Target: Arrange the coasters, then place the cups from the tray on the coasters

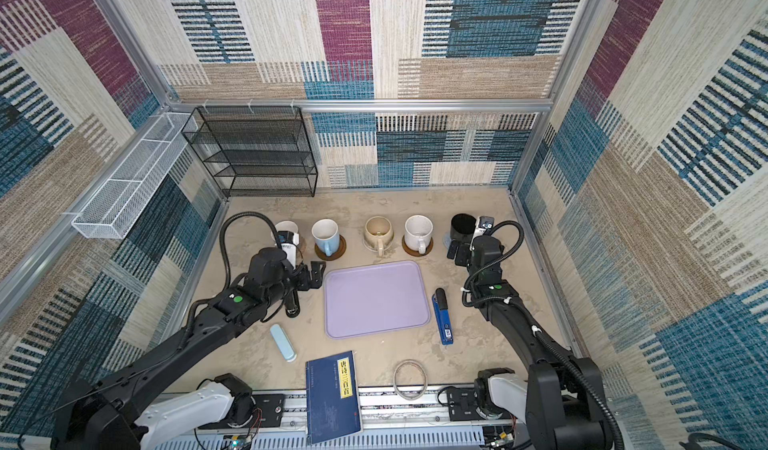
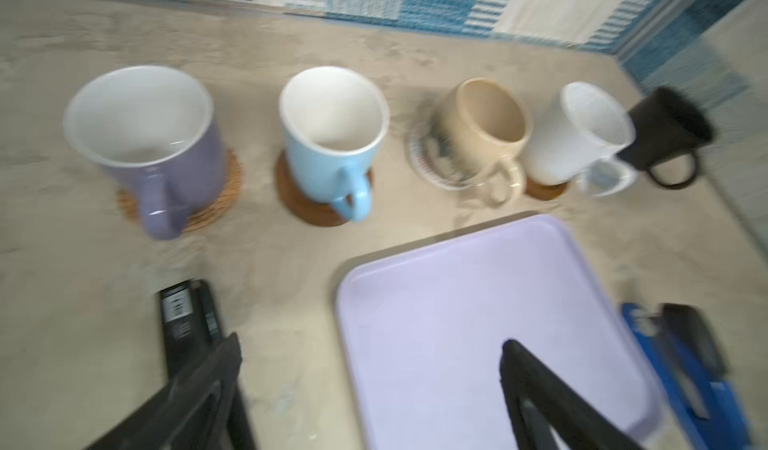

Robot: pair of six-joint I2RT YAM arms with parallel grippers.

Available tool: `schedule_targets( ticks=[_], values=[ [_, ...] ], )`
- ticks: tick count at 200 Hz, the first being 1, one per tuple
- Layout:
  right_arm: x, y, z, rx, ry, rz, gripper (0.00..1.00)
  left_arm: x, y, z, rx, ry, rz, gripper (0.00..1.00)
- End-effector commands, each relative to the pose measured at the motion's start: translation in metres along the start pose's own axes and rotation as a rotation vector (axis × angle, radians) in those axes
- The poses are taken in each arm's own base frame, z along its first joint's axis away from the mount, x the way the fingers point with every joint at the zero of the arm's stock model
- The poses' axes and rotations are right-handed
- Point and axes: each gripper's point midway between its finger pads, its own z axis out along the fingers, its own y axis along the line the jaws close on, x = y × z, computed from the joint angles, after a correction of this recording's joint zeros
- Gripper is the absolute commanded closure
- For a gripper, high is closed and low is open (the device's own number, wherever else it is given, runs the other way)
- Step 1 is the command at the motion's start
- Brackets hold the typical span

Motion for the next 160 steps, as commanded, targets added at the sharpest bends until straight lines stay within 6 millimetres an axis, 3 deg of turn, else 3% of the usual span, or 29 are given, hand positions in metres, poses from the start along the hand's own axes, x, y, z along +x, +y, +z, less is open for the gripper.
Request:
schedule_targets(
  ticks=[1,18,79,108,138,160],
  values=[
    [-0.022,-0.002,-0.004,0.007,-0.138,-0.018,0.0,-0.018,0.048,-0.009,-0.187,-0.179,0.078,0.0],
    [-0.019,-0.008,-0.002,0.039,-0.155,0.003,0.0,-0.01,0.071,-0.013,-0.255,-0.236,0.062,0.01],
    [0.002,-0.009,-0.003,0.018,-0.253,-0.027,0.0,-0.011,0.115,-0.003,-0.424,-0.266,0.135,0.01],
    [0.007,-0.014,-0.009,0.029,-0.317,-0.051,0.0,0.007,0.142,0.025,-0.442,-0.25,0.128,0.02],
    [0.009,-0.015,0.0,0.01,-0.325,-0.033,0.0,-0.009,0.15,0.036,-0.405,-0.322,0.141,0.02],
    [0.015,-0.018,0.004,0.016,-0.323,-0.035,0.0,-0.005,0.166,0.05,-0.341,-0.319,0.047,0.03]
  ],
)
